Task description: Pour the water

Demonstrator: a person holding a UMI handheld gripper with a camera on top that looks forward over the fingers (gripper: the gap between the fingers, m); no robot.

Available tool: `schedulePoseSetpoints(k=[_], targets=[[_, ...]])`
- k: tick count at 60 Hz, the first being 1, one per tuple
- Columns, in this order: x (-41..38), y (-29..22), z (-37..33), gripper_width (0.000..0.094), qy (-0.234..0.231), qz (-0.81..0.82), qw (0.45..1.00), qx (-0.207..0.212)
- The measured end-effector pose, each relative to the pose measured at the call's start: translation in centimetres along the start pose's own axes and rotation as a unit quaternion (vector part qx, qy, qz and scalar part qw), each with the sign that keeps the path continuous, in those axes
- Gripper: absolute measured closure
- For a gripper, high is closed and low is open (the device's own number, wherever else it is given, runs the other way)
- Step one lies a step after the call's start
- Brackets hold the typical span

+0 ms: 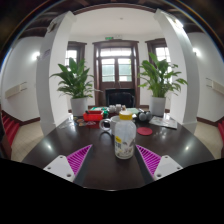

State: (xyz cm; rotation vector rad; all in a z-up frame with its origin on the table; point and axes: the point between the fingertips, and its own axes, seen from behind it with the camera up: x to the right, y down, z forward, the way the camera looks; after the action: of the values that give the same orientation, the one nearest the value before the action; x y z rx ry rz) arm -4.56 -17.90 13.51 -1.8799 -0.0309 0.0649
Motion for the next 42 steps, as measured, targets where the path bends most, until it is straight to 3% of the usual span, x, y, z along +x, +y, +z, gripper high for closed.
schedulePoseSetpoints(k=[9, 20, 30, 42], targets=[[4.2, 5.2, 5.2, 0.0083, 0.008, 0.017, 1.000, -0.004], [6.1, 2.5, 10.3, 0.0079, 0.015, -0.016, 0.999, 0.026], [6.6, 2.5, 14.3, 0.0089, 0.006, -0.021, 1.000, 0.019], [5.7, 2.1, 15.8, 0.0335, -0.019, -0.022, 0.999, 0.039]])
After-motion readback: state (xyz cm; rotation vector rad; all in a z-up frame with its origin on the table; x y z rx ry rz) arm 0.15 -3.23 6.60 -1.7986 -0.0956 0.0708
